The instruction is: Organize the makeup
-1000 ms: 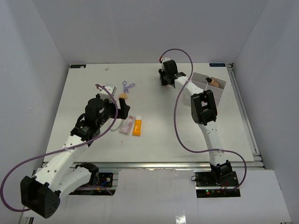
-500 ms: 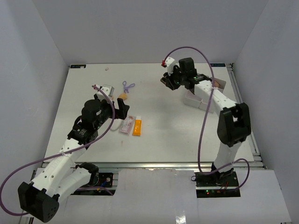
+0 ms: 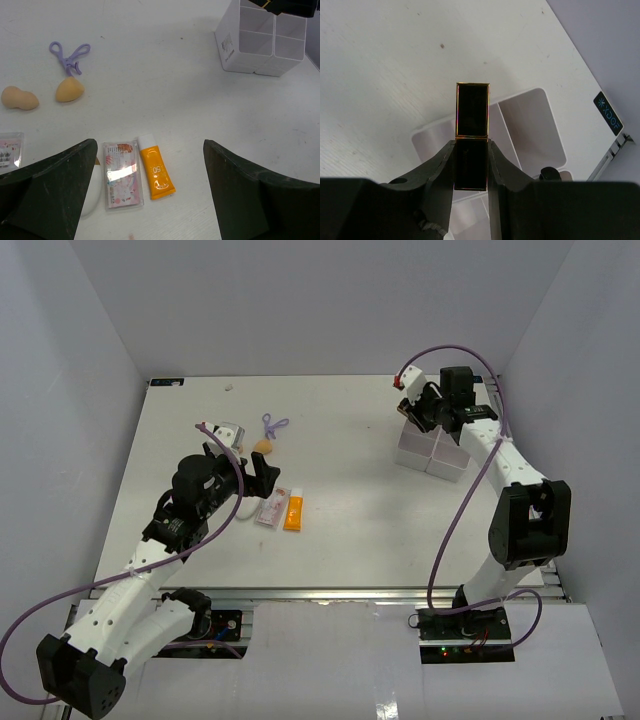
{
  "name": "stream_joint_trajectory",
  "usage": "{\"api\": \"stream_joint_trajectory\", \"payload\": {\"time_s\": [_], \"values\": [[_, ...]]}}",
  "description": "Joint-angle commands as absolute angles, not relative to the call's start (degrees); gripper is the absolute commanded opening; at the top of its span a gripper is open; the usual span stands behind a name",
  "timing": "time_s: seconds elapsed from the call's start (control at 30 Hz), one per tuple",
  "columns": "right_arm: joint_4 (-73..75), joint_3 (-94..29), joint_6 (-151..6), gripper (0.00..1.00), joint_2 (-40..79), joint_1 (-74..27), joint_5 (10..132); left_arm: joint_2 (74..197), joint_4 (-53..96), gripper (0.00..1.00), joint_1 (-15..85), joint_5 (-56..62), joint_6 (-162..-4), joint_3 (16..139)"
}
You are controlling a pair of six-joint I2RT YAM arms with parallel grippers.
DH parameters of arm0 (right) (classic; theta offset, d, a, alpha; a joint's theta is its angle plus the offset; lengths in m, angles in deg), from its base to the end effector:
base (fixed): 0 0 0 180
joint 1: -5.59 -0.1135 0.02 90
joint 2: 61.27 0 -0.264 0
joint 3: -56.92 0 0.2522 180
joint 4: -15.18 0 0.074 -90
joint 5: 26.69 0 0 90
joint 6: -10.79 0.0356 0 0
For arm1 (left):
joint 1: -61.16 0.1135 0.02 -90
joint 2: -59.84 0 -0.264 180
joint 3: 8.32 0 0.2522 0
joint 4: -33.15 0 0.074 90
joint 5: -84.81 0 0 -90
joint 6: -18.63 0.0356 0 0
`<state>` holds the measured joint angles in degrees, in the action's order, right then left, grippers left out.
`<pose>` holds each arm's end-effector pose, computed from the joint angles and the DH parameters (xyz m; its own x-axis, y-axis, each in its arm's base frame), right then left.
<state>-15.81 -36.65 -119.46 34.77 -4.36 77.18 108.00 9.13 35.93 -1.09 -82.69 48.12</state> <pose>0.3830 0.0758 0.3053 -0.1788 -0.6682 -0.7221 -0.6293 0.6419 -0.4382 0.1788 -0.0871 0.3168 -0.3363 -0.0580 -0.9400 0.4298 0.8787 -0.2079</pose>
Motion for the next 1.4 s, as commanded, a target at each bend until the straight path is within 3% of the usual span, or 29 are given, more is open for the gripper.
{"api": "stream_joint_trajectory", "payload": {"time_s": [0.0, 0.6, 1.37], "values": [[-12.28, -36.81, -121.04, 0.12, 35.57, -1.57, 79.41, 106.94, 9.91, 0.98, 36.11, -0.35, -82.97, 47.72], [-7.08, -42.58, -124.82, 0.19, 43.70, -0.28, 73.45, 107.30, 9.98, 0.98, 36.11, -0.18, -82.80, 47.63], [-4.92, -41.12, -130.65, 0.31, 43.06, -0.04, 67.81, 107.40, 10.06, 0.98, 36.11, -0.19, -82.89, 47.54]]}}
